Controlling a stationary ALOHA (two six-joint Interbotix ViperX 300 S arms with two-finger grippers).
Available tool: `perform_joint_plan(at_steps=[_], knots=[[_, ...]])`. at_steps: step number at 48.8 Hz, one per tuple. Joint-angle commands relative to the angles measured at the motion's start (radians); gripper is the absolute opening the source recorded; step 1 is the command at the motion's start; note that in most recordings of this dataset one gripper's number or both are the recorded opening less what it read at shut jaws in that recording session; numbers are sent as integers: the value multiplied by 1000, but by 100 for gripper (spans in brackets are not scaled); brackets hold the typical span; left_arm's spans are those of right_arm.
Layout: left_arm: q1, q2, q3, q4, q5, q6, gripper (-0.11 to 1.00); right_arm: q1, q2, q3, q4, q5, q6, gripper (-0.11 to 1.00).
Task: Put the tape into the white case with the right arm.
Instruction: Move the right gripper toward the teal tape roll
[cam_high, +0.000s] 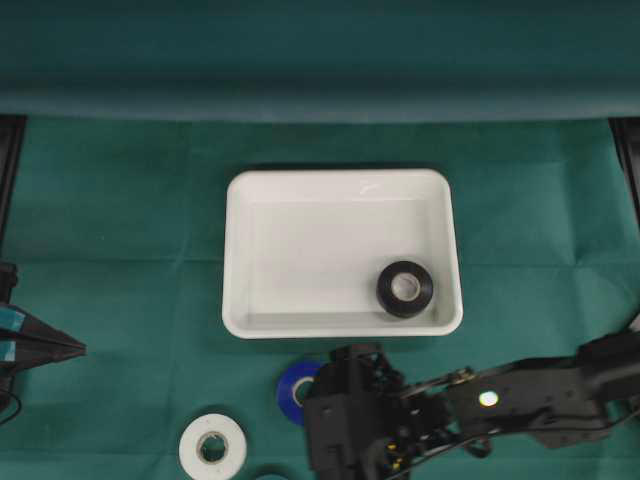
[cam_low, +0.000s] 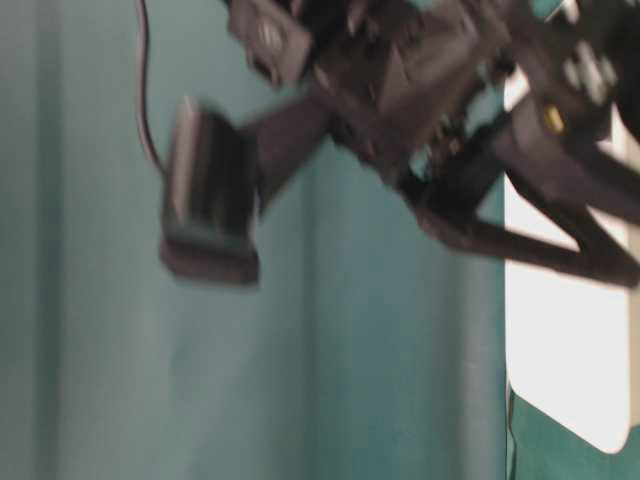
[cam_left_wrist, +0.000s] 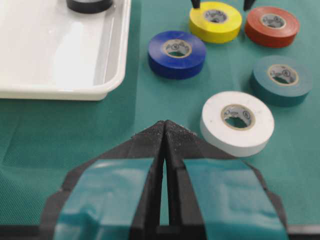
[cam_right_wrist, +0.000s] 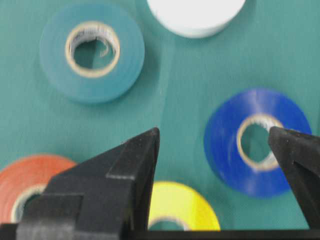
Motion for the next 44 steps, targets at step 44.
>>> perform_joint_plan(at_steps=[44], knots=[[3,6,-6,0,-6,0,0,54,189,-314,35,167,0,61]])
